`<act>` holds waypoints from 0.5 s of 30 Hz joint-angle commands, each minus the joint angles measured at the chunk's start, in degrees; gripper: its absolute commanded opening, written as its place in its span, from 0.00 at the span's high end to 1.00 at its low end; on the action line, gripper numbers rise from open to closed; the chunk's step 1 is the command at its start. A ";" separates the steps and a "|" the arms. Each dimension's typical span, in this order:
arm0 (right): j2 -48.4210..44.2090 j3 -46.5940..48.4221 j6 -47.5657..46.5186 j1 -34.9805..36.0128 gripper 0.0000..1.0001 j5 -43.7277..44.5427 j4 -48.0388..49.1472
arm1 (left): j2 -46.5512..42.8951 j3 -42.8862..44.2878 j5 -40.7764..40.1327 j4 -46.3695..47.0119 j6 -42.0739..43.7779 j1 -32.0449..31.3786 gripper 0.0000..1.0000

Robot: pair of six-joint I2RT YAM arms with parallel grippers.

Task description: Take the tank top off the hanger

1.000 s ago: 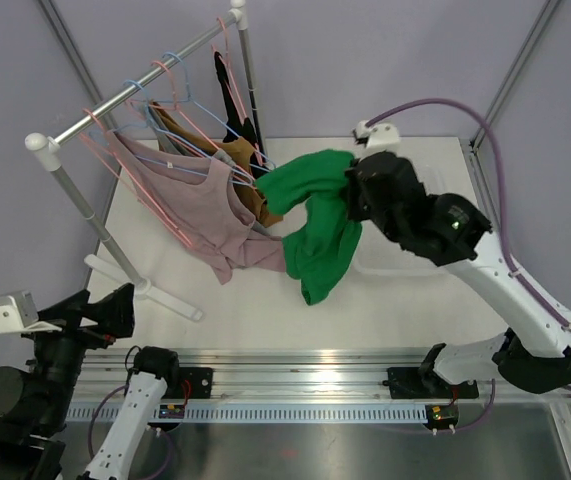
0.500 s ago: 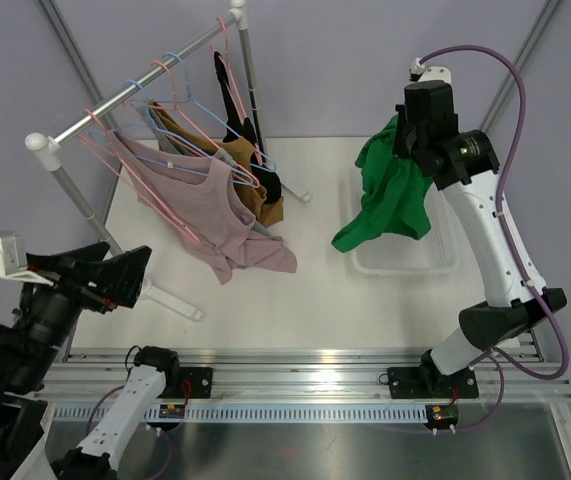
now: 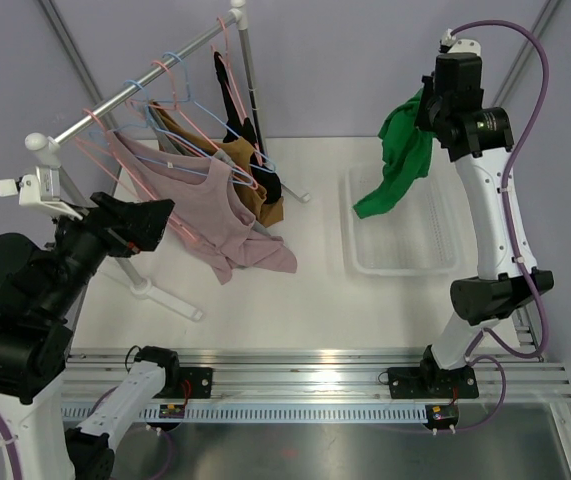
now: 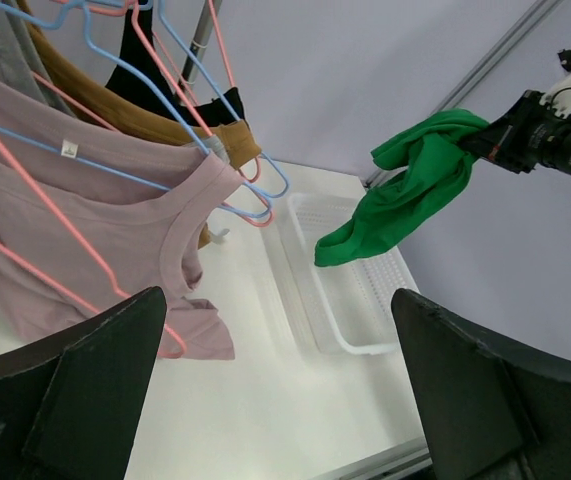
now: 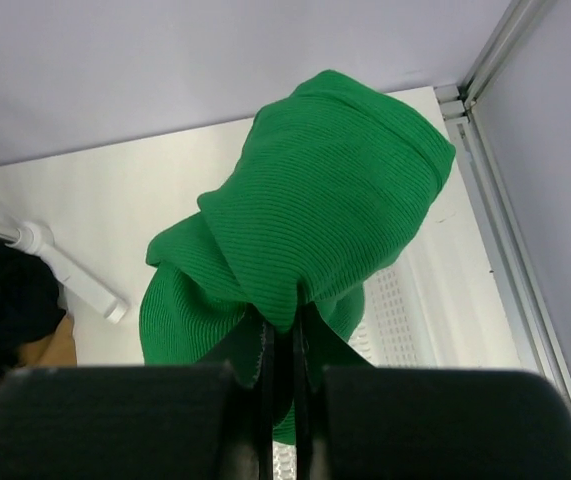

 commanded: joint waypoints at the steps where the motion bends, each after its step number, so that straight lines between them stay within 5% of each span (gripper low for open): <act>1: -0.36 0.10 -0.87 0.16 1.00 -2.52 2.26 | 2.45 2.63 2.81 6.61 -1.75 0.31 0.01; 6: -7.38 -19.65 2.81 0.16 1.00 -0.76 9.03 | 5.96 4.73 -2.79 6.88 -1.23 0.31 0.01; 9: -9.59 -31.45 6.15 0.16 0.65 0.20 12.37 | 10.34 6.76 -6.76 3.46 0.01 0.31 0.01; 10: -9.94 -33.83 6.86 0.16 0.39 0.90 12.73 | 10.97 6.85 -7.64 3.27 0.18 0.31 0.01; 14: -11.52 -40.61 9.58 0.16 0.01 1.35 12.73 | 15.10 8.34 -10.19 1.87 0.62 -0.04 0.01; 15: -13.01 -41.57 10.29 0.16 0.01 1.26 12.64 | 15.89 9.74 -12.81 0.65 1.06 -1.61 0.01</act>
